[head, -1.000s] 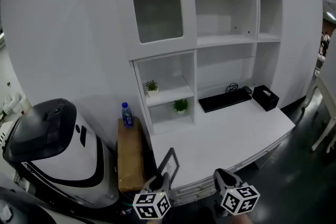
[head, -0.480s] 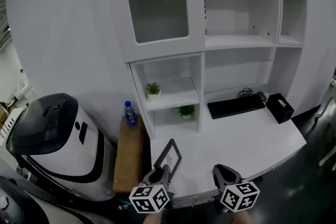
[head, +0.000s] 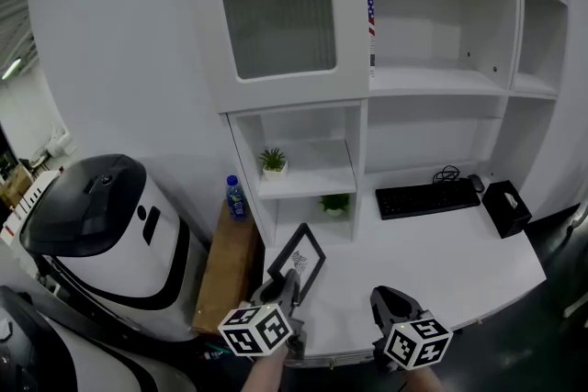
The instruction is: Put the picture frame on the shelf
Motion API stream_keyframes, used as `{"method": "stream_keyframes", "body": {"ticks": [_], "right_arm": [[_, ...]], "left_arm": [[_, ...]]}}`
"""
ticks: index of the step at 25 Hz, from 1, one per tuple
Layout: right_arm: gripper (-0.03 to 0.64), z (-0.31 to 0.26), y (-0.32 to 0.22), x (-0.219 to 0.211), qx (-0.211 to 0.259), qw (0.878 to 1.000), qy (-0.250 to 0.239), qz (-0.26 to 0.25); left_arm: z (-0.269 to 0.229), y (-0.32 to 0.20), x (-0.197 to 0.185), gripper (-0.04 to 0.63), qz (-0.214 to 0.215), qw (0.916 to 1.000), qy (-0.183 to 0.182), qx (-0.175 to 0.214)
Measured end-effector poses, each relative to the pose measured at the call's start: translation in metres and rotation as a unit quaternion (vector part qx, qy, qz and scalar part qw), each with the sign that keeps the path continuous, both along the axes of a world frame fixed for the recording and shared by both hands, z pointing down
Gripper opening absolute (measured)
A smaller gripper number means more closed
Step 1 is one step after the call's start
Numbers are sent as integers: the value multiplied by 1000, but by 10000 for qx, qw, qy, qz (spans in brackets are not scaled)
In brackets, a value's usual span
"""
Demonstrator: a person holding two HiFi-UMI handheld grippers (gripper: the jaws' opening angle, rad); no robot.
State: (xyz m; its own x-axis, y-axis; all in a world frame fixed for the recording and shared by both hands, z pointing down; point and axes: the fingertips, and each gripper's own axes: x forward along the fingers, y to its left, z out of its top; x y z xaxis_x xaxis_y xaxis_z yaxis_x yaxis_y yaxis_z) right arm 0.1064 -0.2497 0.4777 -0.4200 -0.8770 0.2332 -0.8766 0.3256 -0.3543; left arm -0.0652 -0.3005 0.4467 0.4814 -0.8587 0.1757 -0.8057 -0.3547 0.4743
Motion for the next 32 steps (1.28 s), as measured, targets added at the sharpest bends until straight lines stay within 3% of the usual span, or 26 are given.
{"method": "stream_keyframes", "body": {"ticks": [5, 12, 20, 32], "right_arm": [[18, 2, -10, 6, -9, 9999, -29, -107], [18, 3, -23, 24, -44, 9999, -144, -17], [18, 6, -29, 32, -69, 9998, -161, 10], [18, 3, -39, 45, -61, 9996, -194, 208]], "left_arm": [[-16, -24, 12, 28, -123, 9992, 379, 76], [-43, -57, 34, 28, -191, 9911, 1313, 93], [-66, -93, 50, 28, -387, 9835, 1754, 210], [-61, -140, 58, 28, -824, 9580, 2746, -43]]}}
